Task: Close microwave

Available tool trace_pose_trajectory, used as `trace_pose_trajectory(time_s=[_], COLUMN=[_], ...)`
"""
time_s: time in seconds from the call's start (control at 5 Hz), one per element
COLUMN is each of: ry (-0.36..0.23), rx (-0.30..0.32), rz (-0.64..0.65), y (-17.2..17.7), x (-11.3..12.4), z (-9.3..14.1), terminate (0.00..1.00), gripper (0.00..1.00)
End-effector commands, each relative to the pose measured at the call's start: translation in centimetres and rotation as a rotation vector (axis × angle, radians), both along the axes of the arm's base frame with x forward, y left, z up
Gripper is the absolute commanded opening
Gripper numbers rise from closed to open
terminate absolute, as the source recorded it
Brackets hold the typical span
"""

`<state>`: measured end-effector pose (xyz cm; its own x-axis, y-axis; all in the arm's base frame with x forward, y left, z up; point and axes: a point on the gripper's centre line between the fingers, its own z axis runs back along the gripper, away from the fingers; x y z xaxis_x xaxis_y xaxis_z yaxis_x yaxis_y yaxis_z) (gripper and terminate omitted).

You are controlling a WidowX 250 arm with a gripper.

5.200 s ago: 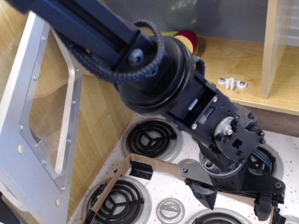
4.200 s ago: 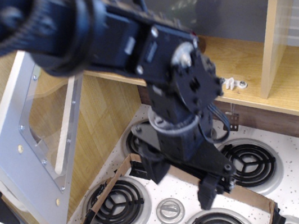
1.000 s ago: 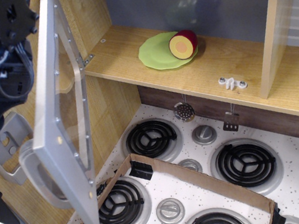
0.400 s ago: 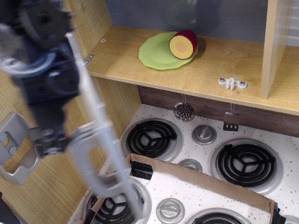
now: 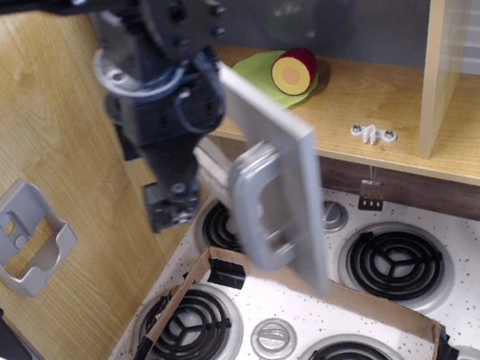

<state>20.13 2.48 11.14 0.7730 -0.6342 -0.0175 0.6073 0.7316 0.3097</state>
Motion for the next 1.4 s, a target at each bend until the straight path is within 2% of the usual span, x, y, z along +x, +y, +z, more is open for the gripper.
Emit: trace_pose_trajectory(time_s=[0.0, 0.4, 1.2], ry=[-0.219, -0.295, -0.335], rx=[-0.156, -0.193, -0.191], rz=[-0.05, -0.114, -0.225], y=[-1.7, -3.3, -6.5], x=[4.6, 8.0, 13.1], z=[1.6, 2.3, 3.5], terminate=[0.0, 0.0, 0.0], gripper=[1.0, 1.0, 1.0])
